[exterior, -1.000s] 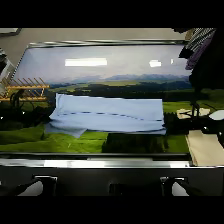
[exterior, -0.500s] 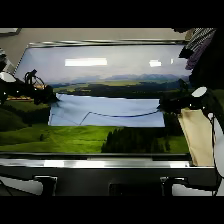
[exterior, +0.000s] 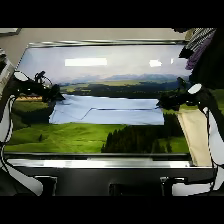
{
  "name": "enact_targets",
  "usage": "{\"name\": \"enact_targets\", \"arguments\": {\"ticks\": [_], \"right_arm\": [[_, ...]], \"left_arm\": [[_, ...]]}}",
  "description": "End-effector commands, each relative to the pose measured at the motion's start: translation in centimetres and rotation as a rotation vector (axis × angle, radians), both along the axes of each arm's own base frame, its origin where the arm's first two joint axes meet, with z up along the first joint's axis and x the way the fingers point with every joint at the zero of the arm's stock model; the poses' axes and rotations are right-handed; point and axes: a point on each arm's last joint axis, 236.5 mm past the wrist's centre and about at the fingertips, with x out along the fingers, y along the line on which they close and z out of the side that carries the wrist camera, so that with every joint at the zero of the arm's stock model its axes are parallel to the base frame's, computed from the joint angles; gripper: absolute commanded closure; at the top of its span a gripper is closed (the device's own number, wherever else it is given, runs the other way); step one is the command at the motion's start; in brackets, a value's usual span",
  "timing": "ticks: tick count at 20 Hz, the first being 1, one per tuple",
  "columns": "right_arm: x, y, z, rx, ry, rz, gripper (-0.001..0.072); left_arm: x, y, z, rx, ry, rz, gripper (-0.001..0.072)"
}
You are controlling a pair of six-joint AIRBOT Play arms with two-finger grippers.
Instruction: Fold the clothes and pants, and hang the long-sleeved shirts on hangers.
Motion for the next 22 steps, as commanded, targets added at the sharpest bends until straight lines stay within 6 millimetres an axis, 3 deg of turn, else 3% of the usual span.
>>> {"name": "enact_targets", "arguments": {"ticks": [1,2,5,7,9,12,15,22], "right_arm": [[-0.3,-0.3,0.3,0.031,0.044,-0.034,0.0264],[-0.6,-1.0,1.5,0.037,0.051,-0.020,0.0205],[-2.1,-5.8,4.1,0.042,0.044,-0.041,0.0189],[-3.8,-7.6,3.4,0.069,0.090,-0.033,0.0138],[-4.5,-7.7,2.1,0.080,0.101,0.010,0.0104],[-3.9,-5.1,0.6,0.205,0.076,0.063,0.0094],[-3.5,-4.0,-1.1,0.274,0.071,0.068,0.0095],[-2.1,-2.5,-3.3,0.159,0.041,0.126,0.0096]], "left_arm": [[0.6,0.3,-1.1,0.000,0.005,0.015,0.0439],[0.9,0.8,-0.2,0.006,-0.015,0.018,0.0285],[1.7,2.6,4.1,0.066,-0.095,-0.003,0.0205],[1.8,3.5,7.1,0.141,-0.151,-0.025,0.0154],[1.7,4.0,9.4,0.202,-0.203,-0.033,0.0027],[1.3,4.0,11.6,0.236,-0.245,-0.039,0.0027],[1.3,3.9,12.0,0.237,-0.255,-0.039,0.0028],[1.3,3.5,12.0,0.234,-0.258,-0.051,0.0028]]}}
